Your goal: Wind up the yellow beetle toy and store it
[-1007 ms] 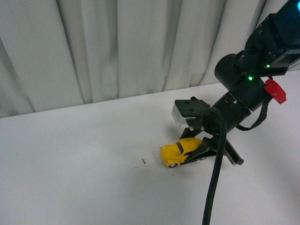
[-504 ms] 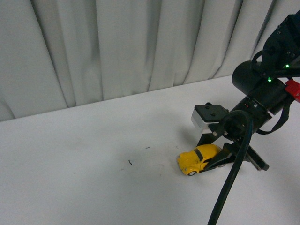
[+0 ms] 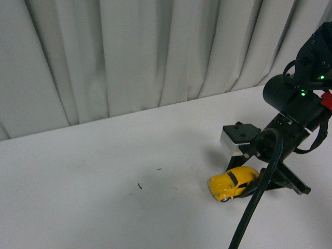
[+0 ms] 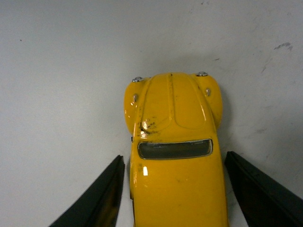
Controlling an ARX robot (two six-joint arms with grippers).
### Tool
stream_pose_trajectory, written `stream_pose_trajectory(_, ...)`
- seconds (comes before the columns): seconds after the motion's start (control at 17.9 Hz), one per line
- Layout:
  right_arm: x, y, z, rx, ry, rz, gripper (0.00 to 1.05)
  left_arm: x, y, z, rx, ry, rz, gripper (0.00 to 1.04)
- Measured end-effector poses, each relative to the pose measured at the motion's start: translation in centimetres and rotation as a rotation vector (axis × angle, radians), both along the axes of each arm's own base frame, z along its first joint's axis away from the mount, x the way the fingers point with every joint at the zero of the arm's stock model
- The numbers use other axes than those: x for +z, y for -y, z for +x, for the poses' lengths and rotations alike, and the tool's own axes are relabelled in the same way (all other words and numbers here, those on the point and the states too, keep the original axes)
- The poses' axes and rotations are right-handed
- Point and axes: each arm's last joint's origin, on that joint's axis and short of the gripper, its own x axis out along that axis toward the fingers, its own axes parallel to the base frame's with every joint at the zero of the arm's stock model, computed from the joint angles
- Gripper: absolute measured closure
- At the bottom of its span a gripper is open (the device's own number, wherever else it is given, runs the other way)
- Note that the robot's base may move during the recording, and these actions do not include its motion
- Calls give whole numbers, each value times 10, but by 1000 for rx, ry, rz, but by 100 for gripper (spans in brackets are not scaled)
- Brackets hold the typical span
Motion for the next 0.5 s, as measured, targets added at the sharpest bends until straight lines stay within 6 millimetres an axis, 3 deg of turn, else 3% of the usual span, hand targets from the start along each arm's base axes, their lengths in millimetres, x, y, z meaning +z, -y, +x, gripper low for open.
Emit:
stream_pose_trajectory(0.22,0,0,0,3,-8,4,5,0,0,0,0,0,0,7)
stream_pose_trajectory(0.5,0,1,1,4,-2,2,7,0,0,0,0,0,0,7)
